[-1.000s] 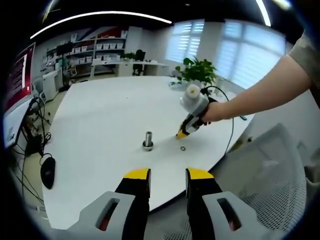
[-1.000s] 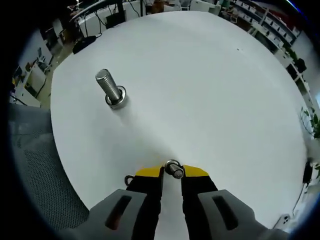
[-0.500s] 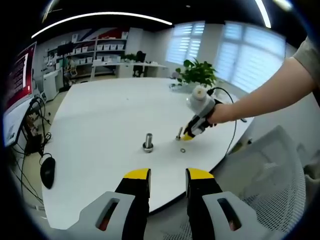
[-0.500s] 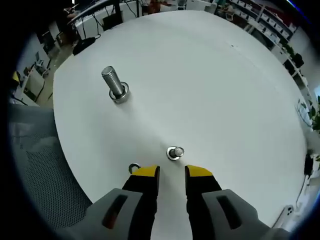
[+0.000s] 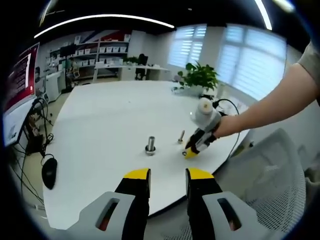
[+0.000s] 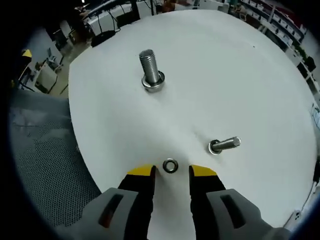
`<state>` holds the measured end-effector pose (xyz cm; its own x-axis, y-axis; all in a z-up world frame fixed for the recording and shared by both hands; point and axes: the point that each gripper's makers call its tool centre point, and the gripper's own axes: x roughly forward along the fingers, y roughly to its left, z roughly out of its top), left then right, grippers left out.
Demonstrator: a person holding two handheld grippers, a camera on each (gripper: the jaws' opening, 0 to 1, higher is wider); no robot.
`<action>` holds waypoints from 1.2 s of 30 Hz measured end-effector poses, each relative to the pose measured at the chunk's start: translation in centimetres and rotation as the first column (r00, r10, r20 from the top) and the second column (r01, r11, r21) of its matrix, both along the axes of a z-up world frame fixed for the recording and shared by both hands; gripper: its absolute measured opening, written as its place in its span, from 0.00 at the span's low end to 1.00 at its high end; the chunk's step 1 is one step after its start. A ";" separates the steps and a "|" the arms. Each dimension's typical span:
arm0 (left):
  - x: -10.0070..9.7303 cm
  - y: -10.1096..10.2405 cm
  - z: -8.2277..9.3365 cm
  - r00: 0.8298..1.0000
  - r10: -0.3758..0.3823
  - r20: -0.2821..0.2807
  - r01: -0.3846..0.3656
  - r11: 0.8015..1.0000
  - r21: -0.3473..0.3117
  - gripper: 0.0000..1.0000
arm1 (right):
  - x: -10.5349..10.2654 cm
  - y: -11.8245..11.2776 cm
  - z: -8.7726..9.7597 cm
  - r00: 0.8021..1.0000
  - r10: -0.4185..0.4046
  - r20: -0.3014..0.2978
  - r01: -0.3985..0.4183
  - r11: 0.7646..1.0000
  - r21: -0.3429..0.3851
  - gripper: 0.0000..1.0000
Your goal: Place the washer onto the threaded stud by aligning its center hole with the stud, sliding it down to the base, and recovering from edge contact or off-axis alignment until the washer reaches the visible bottom stop.
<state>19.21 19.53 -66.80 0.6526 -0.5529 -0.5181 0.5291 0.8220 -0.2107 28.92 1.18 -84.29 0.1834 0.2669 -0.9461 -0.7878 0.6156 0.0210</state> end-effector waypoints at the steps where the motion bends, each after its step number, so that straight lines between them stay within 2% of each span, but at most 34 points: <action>1: 0.0 0.0 0.0 1.000 -0.002 0.001 0.002 1.000 0.001 0.26 | -0.1 0.0 -0.1 1.000 0.010 0.001 -0.010 1.000 -0.015 0.29; 2: 0.0 -0.1 0.0 1.000 -0.004 0.000 0.004 1.000 0.003 0.26 | 0.2 0.1 0.0 0.999 0.028 0.018 -0.028 0.999 -0.016 0.28; 11: 0.0 -0.1 0.0 1.000 -0.005 0.002 0.005 1.000 0.004 0.25 | 0.2 0.2 0.1 0.996 0.090 0.020 -0.089 0.995 -0.032 0.25; 19: 0.0 -0.1 0.1 1.000 -0.007 0.005 0.007 1.000 0.000 0.25 | 0.3 0.3 -0.1 0.984 0.171 -0.043 -0.175 0.980 -0.096 0.19; 23: 0.0 -0.2 0.0 1.000 -0.011 0.003 0.011 1.000 0.002 0.25 | 0.7 0.1 -0.3 0.985 0.158 -0.070 -0.166 0.978 -0.128 0.15; 26: 0.0 -0.2 0.0 1.000 -0.012 0.002 0.012 1.000 0.002 0.25 | 0.7 0.1 -0.2 0.976 0.200 -0.086 -0.213 0.959 -0.186 0.15; 33: 0.0 -0.3 0.1 1.000 -0.015 0.006 0.015 1.000 0.003 0.24 | 0.5 0.4 -0.3 0.980 0.176 -0.088 -0.194 0.946 -0.261 0.15; 36: 0.0 -0.2 0.1 1.000 -0.016 0.007 0.016 1.000 0.007 0.24 | 0.6 0.2 -0.2 0.990 0.112 -0.087 -0.131 0.960 -0.248 0.15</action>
